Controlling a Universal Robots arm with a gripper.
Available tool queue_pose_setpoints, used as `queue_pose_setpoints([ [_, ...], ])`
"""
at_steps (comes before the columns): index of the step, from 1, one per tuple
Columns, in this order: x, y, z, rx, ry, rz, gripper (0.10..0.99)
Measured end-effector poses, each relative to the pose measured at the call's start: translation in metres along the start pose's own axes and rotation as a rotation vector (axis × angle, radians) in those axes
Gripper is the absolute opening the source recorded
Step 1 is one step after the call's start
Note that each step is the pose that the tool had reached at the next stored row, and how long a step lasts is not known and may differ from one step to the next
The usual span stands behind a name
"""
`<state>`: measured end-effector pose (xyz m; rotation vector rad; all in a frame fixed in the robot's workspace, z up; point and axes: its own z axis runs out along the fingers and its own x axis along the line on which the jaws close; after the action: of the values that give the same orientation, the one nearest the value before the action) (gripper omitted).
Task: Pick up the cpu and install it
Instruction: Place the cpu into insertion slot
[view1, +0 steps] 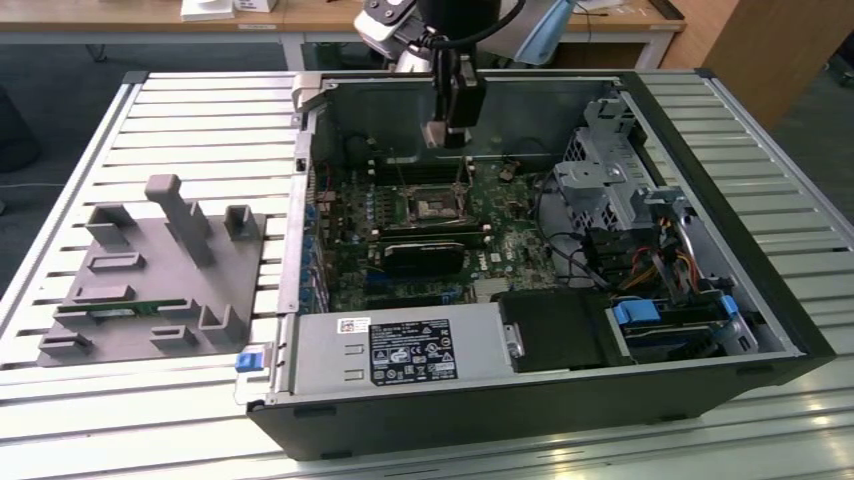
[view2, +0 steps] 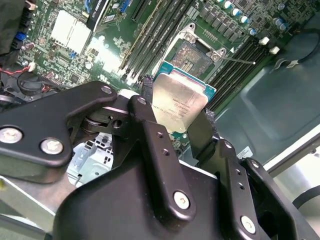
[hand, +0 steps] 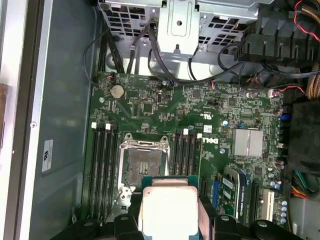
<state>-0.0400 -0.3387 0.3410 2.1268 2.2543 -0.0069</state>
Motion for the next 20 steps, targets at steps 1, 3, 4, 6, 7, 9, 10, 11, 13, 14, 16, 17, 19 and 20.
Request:
queue_pose_setpoints([
  [1, 0.0000, 0.0000, 0.0008, 0.000, 0.0000, 0.000, 0.525],
  [3, 0.0001, -0.0001, 0.0026, 0.000, -0.0001, 0.000, 0.525],
  [4, 0.0001, -0.0001, 0.0035, 0.000, -0.0001, 0.000, 0.525],
  [6, 0.0002, -0.0002, 0.0055, 0.000, -0.0001, 0.000, 0.525],
  [7, 0.0002, -0.0002, 0.0065, 0.000, -0.0001, 0.000, 0.525],
  [9, 0.0003, -0.0002, 0.0081, 0.000, 0.0000, 0.000, 0.525],
  [10, 0.0003, -0.0003, 0.0087, 0.000, 0.0000, 0.000, 0.525],
  [11, 0.0003, -0.0003, 0.0094, 0.000, 0.0000, 0.000, 0.525],
  [13, 0.0004, -0.0003, 0.0110, 0.000, 0.0000, 0.000, 0.525],
  [14, 0.0004, -0.0003, 0.0119, 0.000, 0.0000, 0.000, 0.525],
  [16, 0.0005, -0.0004, 0.0135, 0.000, 0.0000, 0.000, 0.525],
  [17, 0.0005, -0.0004, 0.0143, 0.001, 0.0000, 0.000, 0.525],
  [19, 0.0005, -0.0004, 0.0158, 0.001, 0.0000, 0.000, 0.525],
  [20, 0.0006, -0.0005, 0.0167, 0.001, -0.0001, 0.000, 0.525],
])
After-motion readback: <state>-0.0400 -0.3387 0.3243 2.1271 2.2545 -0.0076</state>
